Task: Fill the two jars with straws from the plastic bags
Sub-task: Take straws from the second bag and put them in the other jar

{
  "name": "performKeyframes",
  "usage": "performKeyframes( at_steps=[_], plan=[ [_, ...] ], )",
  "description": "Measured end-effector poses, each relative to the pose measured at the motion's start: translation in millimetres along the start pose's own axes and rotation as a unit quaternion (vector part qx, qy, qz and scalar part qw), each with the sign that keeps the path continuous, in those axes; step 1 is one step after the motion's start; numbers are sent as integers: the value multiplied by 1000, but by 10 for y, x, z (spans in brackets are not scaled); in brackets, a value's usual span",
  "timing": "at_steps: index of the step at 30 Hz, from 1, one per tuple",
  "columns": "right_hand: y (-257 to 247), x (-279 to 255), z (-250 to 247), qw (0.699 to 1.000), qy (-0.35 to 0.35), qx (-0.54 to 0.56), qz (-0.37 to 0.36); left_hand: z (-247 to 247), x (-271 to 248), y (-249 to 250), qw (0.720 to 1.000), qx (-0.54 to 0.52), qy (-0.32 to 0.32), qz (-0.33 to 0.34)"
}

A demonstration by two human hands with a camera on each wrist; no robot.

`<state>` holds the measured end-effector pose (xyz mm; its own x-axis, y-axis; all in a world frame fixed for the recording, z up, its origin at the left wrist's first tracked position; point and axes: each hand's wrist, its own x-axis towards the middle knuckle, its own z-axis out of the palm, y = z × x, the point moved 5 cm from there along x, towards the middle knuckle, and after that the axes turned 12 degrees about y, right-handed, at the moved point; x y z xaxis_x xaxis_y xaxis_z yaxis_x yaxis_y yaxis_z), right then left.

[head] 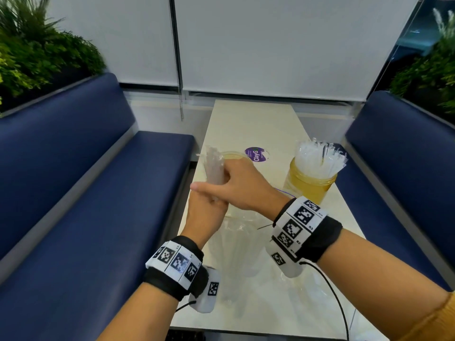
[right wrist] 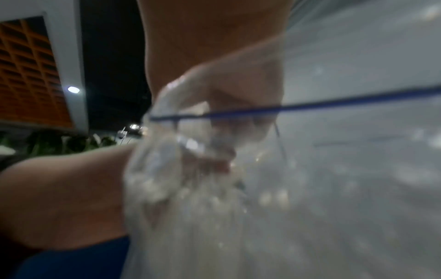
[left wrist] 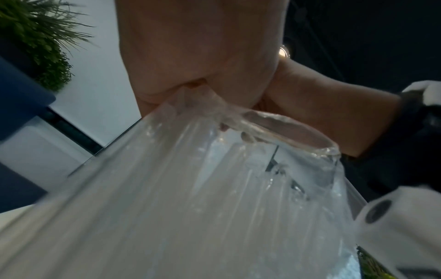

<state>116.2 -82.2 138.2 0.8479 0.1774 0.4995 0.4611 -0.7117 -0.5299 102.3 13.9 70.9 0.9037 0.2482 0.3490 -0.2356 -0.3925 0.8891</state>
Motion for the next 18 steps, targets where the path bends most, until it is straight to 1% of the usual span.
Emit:
performKeyframes(
  at_steps=[1,3,7,9,12,14,16,18],
  plan=[
    [-19,-7,43,1000,-5,-14,-20,-10,2,-19,1000,0,-1,-13],
    [-52,23,56,999,8,-21,-30,-36,-3,-62,999,-5,-10,-47],
    [-182,271,-158,999,22,30,-26,-104,-30,-147,998,-9,-20,-59],
    [-321,467,-425,996,55,62,-45,-155,-42,-181,998,21,-16,-52],
    [-445,811,-857,984,130,102,-63,-229,-68,-216,998,42,-28,-38],
    [-423,1031,-1011,980,169,85,-67,-303,-73,-262,998,43,-24,-47],
    [-268,1217,-998,979,195,44,-48,-376,-61,-301,998,45,-18,-50],
    [-31,1333,-830,983,185,-5,-19,-435,-43,-321,997,56,-16,-43]
  ],
)
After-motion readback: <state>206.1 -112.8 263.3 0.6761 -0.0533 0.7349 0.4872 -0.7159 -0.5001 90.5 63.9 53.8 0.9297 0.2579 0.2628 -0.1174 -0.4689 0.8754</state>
